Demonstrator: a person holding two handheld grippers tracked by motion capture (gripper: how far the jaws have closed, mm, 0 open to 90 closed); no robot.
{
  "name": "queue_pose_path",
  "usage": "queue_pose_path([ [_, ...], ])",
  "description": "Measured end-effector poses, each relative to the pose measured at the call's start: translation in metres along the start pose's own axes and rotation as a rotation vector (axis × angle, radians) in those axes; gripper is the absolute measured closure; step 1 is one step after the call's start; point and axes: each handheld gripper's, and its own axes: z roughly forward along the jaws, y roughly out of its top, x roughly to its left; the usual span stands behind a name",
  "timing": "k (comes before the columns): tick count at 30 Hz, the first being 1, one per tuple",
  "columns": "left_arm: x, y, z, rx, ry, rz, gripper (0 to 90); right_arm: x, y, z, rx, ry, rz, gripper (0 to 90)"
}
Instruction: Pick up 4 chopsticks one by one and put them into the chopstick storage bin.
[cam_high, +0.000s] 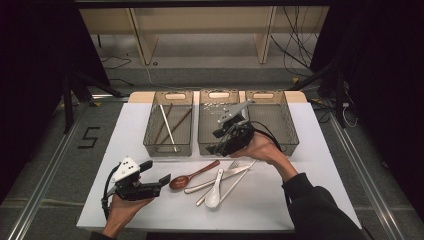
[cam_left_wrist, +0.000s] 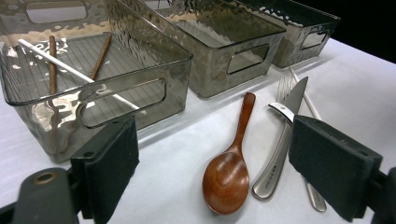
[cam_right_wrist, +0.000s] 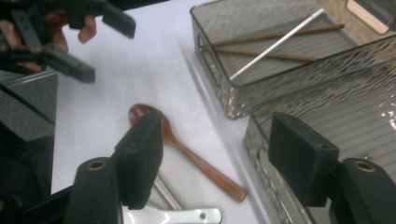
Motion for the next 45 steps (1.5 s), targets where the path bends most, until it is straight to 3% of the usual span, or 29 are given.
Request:
queue_pose_path([
  [17,0.000,0.000,0.001,-0.003,-0.008,-0.010,15.6,0.011,-0.034,-0.002,0.111,-0.003,-0.083,33.3],
  [30,0.000,0.000,0.001,0.003,-0.010,-0.004,15.6,0.016,-0.053,0.004,0.190,0.013,-0.108,27.0],
  [37,0.000,0.000,0.001,0.002,-0.010,-0.004,15.6,0.019,-0.061,0.007,0.224,0.025,-0.128,28.4],
  [45,0.000,0.000,0.001,0.003,-0.010,-0.003,15.6,0.023,-0.069,0.013,0.292,0.053,-0.195,33.7],
])
